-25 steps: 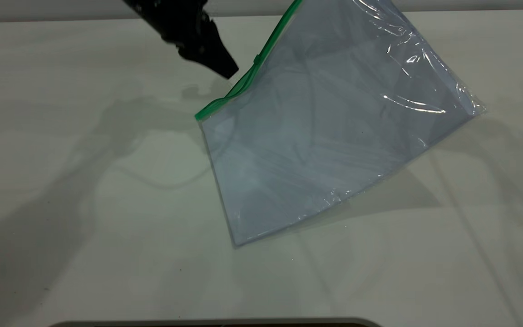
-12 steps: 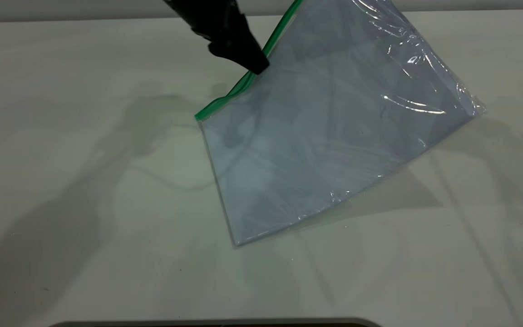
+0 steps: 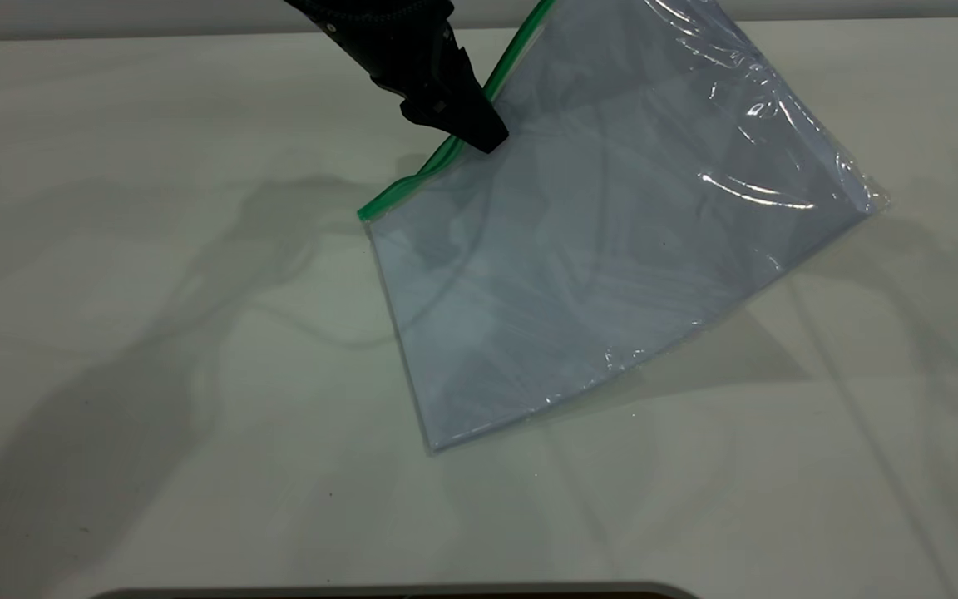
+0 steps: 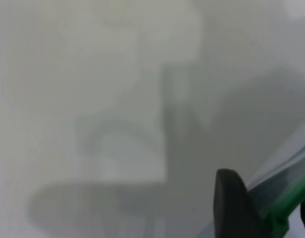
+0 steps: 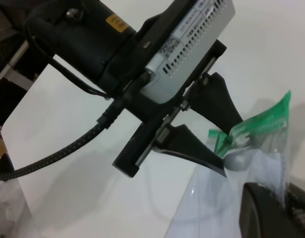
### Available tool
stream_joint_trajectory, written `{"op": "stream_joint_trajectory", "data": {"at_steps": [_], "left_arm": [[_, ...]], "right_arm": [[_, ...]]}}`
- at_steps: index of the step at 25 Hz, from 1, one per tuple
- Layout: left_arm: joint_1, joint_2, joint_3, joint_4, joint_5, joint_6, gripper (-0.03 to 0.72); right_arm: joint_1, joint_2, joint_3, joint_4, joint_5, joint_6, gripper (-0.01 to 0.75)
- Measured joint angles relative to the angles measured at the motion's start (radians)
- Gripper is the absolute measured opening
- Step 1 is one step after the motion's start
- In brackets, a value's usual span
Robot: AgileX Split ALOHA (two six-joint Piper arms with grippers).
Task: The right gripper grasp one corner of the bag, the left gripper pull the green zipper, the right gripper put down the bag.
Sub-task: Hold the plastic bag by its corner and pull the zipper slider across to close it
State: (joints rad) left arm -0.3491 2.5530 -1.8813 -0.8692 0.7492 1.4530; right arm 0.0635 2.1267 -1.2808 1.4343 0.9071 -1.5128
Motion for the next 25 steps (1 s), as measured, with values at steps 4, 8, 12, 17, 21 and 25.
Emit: {"op": "stream_joint_trajectory", "data": {"at_steps": [4,8,12,17,21,25], "left_arm": [[0.000,0.000,0.000,-0.009,-0.017,0.001,0.292],[0.000,0.000,0.000,-0.010,-0.023,0.004,0.229],[0.000,0.000,0.000,-0.010,-0.024,0.007,0.226],[0.000,0.000,-0.006,-0.010,-0.023,0.007,0.237],[0.000,0.000,-0.007,-0.008,-0.023,0.007,0.239],[0.000,0.000,-0.007,-0.008,-0.023,0.007,0.240]], "right_arm": [[0.000,0.000,0.000,-0.001,0.000,0.000,0.033],[0.000,0.000,0.000,-0.001,-0.003,0.000,0.033],[0.000,0.000,0.000,-0.002,-0.004,0.000,0.033],[0.000,0.000,-0.001,-0.003,-0.004,0.000,0.033],[0.000,0.000,-0.001,-0.003,-0.004,0.000,0.033],[0.000,0.000,-0.001,-0.003,-0.004,0.000,0.033]]}}
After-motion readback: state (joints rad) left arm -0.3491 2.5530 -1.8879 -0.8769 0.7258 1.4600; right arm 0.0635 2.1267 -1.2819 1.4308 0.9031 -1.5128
